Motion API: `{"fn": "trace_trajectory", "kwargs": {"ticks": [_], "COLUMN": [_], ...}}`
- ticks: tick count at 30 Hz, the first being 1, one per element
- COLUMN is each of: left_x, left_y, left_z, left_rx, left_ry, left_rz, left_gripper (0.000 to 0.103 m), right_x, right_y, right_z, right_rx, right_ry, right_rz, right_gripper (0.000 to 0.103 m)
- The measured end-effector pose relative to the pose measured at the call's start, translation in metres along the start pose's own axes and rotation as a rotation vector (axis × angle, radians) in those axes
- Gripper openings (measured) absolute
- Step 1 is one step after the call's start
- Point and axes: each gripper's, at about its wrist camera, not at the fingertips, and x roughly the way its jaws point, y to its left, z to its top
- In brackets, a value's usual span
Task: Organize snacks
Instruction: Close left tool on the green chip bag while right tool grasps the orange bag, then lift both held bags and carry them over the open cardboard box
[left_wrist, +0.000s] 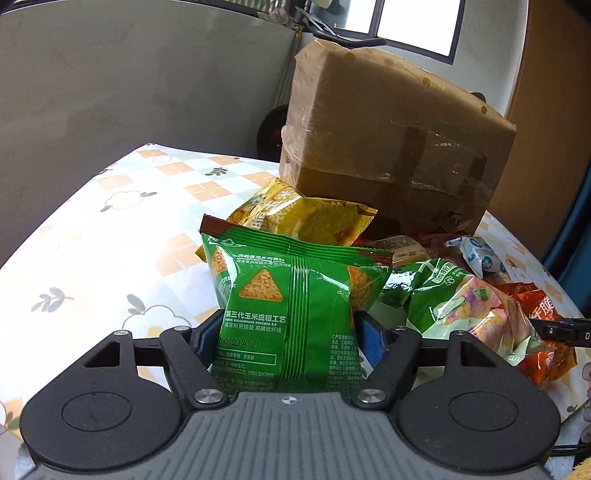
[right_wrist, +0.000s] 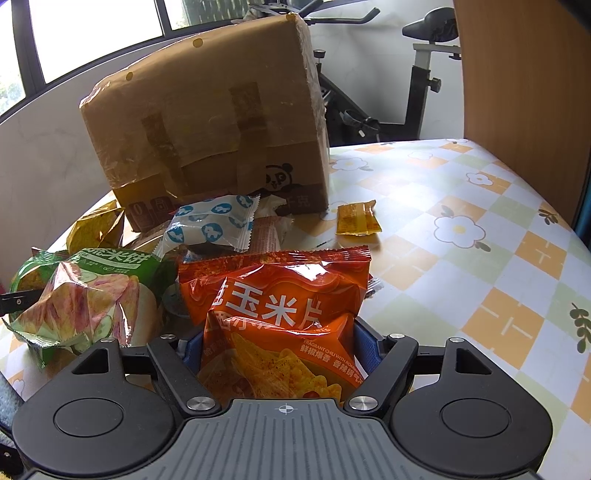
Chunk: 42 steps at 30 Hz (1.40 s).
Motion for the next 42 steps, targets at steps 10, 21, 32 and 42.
{"fn": "trace_trajectory", "kwargs": {"ticks": [10, 21, 32, 42], "left_x": [-0.017, -0.037, -0.066, -0.018], "left_y": [0.004, 0.013, -0.025, -0.092], "left_z": [-0.001, 0.035, 0.139, 0.241], "left_rx": [-0.083, -0.166, -0.086, 0.005], "left_ry": [-0.043, -0.121, -0.303, -0.368], "left_rz": [0.109, 0.124, 0.039, -0.040], "left_gripper": [0.074, 0.074, 0.074, 0.074], "right_x": [-0.008, -0.039, -0.074, -0.069], "right_y": [-0.002, -0.022, -0.023, -0.006], "right_z": [0.002, 0.029, 0.116, 0.206], "right_rx": [0.004, 0.024, -0.034, -0.135], "right_ry": [-0.022, -0.132, -0.320, -0.437], "right_rz": [-0.043, -0.108, -0.069, 0.013], "right_gripper": [0.072, 0.072, 0.072, 0.072]}}
